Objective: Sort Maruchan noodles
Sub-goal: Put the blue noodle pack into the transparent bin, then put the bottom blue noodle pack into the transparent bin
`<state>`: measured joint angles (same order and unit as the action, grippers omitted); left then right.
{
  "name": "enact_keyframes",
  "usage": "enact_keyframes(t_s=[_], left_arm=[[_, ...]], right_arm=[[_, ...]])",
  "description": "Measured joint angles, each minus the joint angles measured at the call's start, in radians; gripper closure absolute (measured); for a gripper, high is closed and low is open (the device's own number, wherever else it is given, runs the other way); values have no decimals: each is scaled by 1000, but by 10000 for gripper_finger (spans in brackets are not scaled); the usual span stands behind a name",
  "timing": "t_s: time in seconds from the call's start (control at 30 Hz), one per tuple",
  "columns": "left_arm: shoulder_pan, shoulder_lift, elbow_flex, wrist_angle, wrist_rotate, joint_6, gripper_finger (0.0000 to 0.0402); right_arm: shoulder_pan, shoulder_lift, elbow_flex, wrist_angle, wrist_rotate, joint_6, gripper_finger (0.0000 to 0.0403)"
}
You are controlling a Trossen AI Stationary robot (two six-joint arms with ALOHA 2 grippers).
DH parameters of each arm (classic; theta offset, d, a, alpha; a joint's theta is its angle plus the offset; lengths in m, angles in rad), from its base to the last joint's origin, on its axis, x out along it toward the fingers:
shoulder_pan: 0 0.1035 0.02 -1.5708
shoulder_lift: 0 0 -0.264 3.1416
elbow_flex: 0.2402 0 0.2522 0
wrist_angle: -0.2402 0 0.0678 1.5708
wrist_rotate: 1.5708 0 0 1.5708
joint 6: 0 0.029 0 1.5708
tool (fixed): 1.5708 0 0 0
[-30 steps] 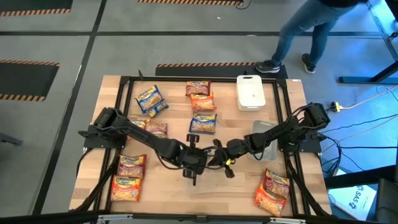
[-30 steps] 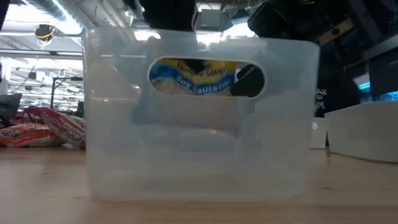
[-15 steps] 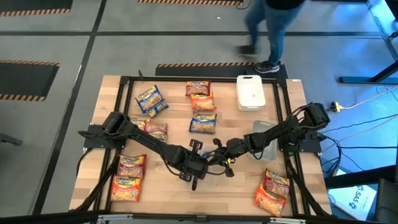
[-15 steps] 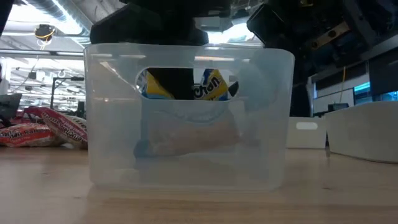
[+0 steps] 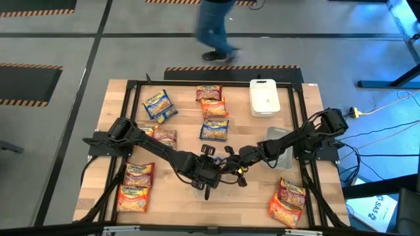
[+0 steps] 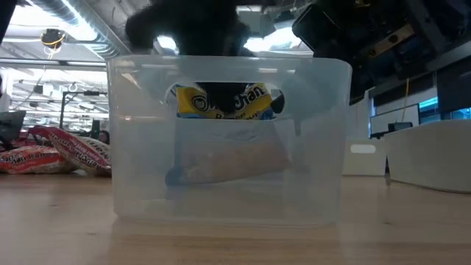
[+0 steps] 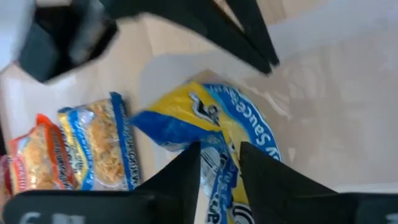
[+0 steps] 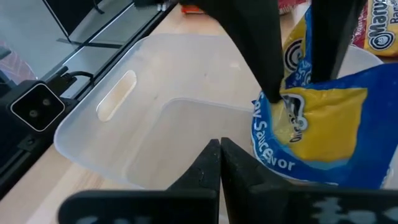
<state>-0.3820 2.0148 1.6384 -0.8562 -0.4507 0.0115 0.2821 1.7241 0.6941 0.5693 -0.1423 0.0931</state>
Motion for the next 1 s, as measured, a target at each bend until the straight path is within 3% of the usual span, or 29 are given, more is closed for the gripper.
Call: enact_keyframes(t_s=[0.3,0.53,0.73,1.0], left_arm=[[-4,-1,120,-189,38,-89,280],[-15,-49,38,-179,-4,-189,282],[-46,-167,-120,24,-11,-214,282],[-61,-442,-505,510,-30,-246,282]], right_arm=[[-1,0,0,-4,26,-1,402],[0,-64,1,-100,46,5,402],[0,-159,0,-193,63,5,402],[-1,-284,1,-304,137,-18,402]])
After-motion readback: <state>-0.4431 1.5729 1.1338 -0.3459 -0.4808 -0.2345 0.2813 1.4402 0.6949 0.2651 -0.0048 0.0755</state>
